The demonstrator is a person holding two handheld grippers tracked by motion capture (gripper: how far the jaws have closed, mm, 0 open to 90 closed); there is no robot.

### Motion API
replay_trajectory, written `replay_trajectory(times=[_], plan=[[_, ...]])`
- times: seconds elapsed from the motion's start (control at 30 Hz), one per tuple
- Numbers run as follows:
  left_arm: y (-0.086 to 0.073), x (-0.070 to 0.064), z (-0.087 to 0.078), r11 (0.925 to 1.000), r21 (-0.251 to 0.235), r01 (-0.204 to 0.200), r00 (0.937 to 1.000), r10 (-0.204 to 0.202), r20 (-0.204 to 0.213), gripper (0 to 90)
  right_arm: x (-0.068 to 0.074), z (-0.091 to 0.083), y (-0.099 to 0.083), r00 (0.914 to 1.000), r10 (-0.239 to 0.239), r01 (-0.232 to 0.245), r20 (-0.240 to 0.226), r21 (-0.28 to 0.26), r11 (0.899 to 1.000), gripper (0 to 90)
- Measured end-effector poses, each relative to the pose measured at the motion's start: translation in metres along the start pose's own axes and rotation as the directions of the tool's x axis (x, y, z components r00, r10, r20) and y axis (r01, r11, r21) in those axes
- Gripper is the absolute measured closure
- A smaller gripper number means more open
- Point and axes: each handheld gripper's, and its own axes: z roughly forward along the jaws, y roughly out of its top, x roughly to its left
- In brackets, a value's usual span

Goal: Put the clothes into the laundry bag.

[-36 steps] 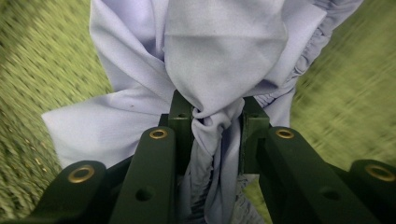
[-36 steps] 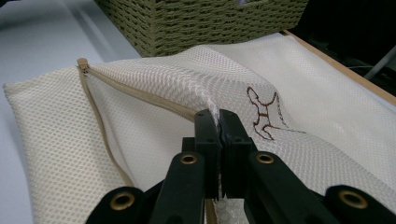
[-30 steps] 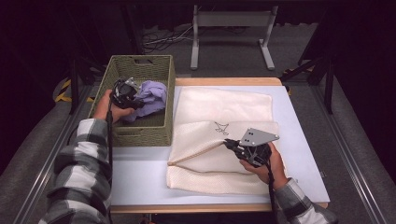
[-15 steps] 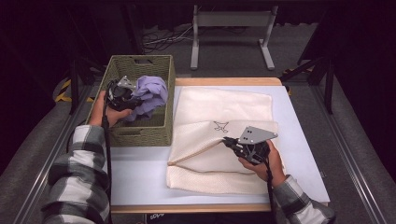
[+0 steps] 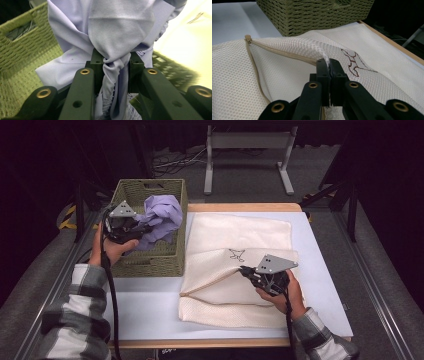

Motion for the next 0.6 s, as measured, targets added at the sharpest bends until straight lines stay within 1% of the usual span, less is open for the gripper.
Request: replay_trajectory(times=[0.03, 0.07, 0.1, 0.17, 0.23, 0.3, 0.43, 0.53, 0.6], plan=[[-0.001, -0.003, -0.003, 0.9999, -0.01, -0.001, 1.0, 0.001, 0.005, 73.6, 0.0, 0.0, 0.0, 1.0, 0.002, -0.002, 0.0, 0.001, 1.0, 87.9], [-0.001, -0.003, -0.003, 0.9999, -0.01, -0.001, 1.0, 0.001, 0.005, 73.6, 0.0, 0.0, 0.0, 1.0, 0.002, -0.002, 0.0, 0.001, 1.0, 87.9], [-0.002, -0.008, -0.007, 0.9997, -0.023, 0.005, 0.9999, -0.005, 0.012, 73.6, 0.0, 0.0, 0.0, 1.0, 0.001, -0.001, 0.004, 0.003, 1.0, 88.0], [-0.004, -0.014, -0.011, 0.9994, -0.035, -0.008, 0.9998, 0.009, 0.018, 73.6, -0.001, 0.001, 0.0, 1.0, 0.003, -0.003, 0.004, 0.004, 1.0, 87.9], [-0.007, -0.02, -0.016, 0.9985, -0.054, -0.005, 0.9994, 0.007, 0.034, 73.5, -0.001, 0.002, 0.0, 1.0, 0.006, -0.006, 0.007, 0.005, 1.0, 87.9], [-0.009, -0.025, -0.019, 0.9976, -0.069, 0.01, 0.9985, -0.006, 0.055, 73.6, -0.002, 0.003, -0.001, 1.0, 0.008, -0.008, 0.005, 0.008, 1.0, 87.9], [-0.014, -0.041, -0.028, 0.9958, -0.09, -0.017, 0.9973, 0.023, 0.07, 73.6, -0.004, 0.006, 0.0, 0.9999, 0.013, -0.013, 0.005, 0.012, 1.0, 88.0], [-0.016, -0.055, -0.035, 0.9922, -0.115, -0.048, 0.9948, 0.058, 0.084, 73.6, -0.005, 0.008, 0.0, 0.9999, 0.01, -0.01, 0.009, 0.019, 1.0, 87.9], [-0.017, -0.064, -0.039, 0.9901, -0.127, -0.058, 0.9929, 0.071, 0.095, 73.7, -0.006, 0.008, 0.0, 0.9998, 0.01, -0.01, 0.015, 0.019, 1.0, 88.0]])
